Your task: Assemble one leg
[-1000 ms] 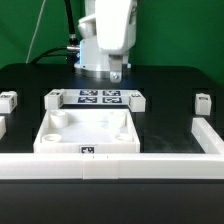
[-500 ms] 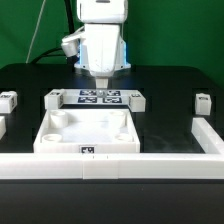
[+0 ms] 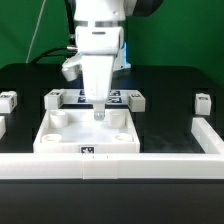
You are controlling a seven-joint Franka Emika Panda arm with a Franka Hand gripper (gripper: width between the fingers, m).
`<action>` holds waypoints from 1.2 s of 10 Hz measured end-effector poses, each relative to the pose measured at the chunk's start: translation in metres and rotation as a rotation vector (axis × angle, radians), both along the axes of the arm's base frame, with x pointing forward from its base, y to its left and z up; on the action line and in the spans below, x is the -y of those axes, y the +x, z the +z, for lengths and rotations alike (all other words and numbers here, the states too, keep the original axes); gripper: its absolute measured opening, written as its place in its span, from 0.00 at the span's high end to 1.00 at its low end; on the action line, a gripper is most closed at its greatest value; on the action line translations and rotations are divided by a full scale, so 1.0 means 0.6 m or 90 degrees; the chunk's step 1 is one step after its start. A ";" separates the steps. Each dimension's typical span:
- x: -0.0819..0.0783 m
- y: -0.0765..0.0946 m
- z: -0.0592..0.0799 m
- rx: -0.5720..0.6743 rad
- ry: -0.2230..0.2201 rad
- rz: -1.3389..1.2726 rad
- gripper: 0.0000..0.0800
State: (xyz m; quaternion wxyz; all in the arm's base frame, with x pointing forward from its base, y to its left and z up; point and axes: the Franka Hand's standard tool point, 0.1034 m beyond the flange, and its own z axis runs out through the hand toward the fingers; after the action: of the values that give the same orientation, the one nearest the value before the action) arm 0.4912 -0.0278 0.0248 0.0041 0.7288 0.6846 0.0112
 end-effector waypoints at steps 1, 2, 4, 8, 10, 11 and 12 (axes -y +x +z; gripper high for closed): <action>0.003 -0.002 -0.009 0.001 0.001 0.000 0.19; 0.005 -0.008 -0.019 -0.007 0.003 -0.003 0.19; 0.008 -0.005 -0.015 -0.003 0.002 -0.009 0.19; 0.008 -0.009 -0.019 -0.007 0.003 -0.009 0.72; 0.008 -0.009 -0.020 -0.008 0.003 -0.009 0.92; 0.008 -0.009 -0.020 -0.008 0.003 -0.009 0.93; 0.008 -0.009 -0.020 -0.008 0.003 -0.009 0.93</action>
Offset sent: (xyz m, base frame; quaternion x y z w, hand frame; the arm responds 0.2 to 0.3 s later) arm 0.0074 0.0023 0.0150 -0.0315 0.0083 0.0176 0.9993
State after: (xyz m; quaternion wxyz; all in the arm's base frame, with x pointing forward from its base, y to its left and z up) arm 0.4857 -0.0325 0.0129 -0.0018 0.7338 0.6793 0.0082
